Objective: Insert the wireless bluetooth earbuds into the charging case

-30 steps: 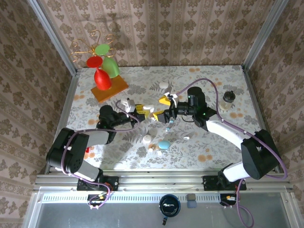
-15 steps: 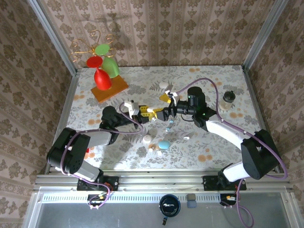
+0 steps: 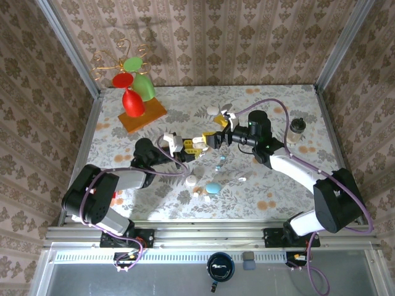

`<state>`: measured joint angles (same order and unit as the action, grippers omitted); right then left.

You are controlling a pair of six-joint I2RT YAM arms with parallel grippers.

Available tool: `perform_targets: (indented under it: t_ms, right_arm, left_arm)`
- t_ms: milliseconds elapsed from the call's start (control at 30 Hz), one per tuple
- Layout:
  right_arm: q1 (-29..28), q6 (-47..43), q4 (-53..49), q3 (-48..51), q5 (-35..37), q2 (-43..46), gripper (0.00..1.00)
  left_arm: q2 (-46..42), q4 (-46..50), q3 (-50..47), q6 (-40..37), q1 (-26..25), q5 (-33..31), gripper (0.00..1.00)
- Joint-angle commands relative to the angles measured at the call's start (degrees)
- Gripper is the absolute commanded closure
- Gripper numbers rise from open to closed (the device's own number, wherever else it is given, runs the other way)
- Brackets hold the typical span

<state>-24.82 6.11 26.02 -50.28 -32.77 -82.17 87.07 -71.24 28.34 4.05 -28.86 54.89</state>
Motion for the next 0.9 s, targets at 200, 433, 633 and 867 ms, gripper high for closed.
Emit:
perform_targets:
  t_ms: [200, 433, 633, 867]
  right_arm:
    - [1.0, 4.5, -3.9, 6.6, 16.0, 13.0, 0.00]
    - [5.8, 11.2, -19.8, 9.8, 24.7, 20.1, 0.00]
    - [8.6, 16.1, -33.4, 9.4, 28.4, 20.5, 0.02]
    - [8.4, 21.7, -36.6, 8.8, 20.7, 14.7, 0.12]
  left_arm:
    - [0.0, -2.9, -1.3, -6.3, -0.1, -1.4, 1.00]
    - [-1.1, -2.8, -3.1, -6.0, -0.1, -3.5, 1.00]
    - [-4.6, -2.6, -6.5, -7.7, -0.1, -9.0, 1.00]
    - [-6.5, -2.5, -8.4, -8.5, 0.7, -12.6, 1.00]
